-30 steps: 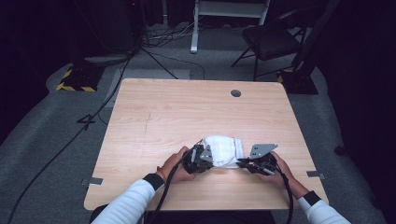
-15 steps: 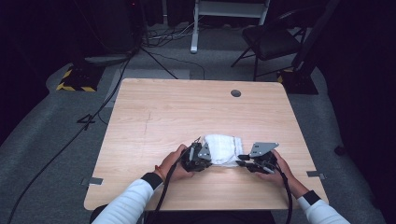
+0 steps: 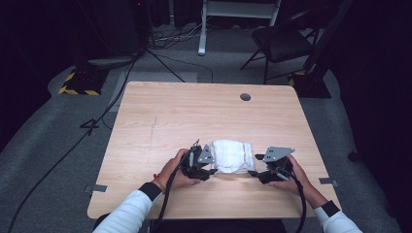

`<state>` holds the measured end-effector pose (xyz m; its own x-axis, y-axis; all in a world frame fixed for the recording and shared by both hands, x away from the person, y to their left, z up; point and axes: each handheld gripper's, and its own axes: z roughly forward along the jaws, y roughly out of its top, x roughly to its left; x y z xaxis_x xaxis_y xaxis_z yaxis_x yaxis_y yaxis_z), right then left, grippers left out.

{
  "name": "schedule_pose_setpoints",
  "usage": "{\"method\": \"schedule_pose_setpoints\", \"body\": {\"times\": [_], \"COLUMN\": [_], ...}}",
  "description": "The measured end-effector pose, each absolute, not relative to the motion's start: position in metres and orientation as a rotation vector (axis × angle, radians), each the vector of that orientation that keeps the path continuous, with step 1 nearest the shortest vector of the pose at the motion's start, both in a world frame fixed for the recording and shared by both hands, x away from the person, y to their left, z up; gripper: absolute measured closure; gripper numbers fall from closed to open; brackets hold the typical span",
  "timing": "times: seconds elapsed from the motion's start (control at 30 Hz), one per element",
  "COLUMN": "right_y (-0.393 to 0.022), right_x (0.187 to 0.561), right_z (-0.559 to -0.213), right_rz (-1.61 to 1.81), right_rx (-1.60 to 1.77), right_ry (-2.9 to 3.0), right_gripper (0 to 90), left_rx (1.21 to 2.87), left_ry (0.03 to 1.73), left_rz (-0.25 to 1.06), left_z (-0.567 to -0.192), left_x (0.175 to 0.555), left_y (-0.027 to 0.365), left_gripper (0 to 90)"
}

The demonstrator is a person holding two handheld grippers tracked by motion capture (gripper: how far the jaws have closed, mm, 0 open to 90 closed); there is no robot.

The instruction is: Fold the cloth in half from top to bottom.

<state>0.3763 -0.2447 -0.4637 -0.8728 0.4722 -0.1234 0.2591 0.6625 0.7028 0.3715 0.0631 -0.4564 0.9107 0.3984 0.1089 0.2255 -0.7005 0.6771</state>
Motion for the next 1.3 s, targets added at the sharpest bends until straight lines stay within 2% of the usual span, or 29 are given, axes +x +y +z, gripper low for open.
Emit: {"method": "schedule_pose_setpoints", "body": {"times": [0.1,0.47,0.93,1.3], "right_y": [-0.25,-0.264,-0.275,-0.301], "right_x": [0.375,0.37,0.364,0.358], "right_z": [-0.462,-0.456,-0.458,-0.463], "right_rz": [1.014,0.982,0.908,0.875], "right_rx": [0.618,0.662,0.686,0.76], "right_ry": [2.555,2.504,2.491,2.455], "right_gripper": [30.0,25.3,26.8,26.9], "left_rx": [2.372,2.394,2.386,2.395], "left_ry": [0.456,0.509,0.628,0.718], "left_rz": [0.357,0.426,0.473,0.509], "left_z": [-0.456,-0.457,-0.458,-0.464], "left_x": [0.368,0.359,0.349,0.336], "left_y": [0.068,0.093,0.13,0.159], "left_gripper": [31.3,21.0,19.0,19.2]}}
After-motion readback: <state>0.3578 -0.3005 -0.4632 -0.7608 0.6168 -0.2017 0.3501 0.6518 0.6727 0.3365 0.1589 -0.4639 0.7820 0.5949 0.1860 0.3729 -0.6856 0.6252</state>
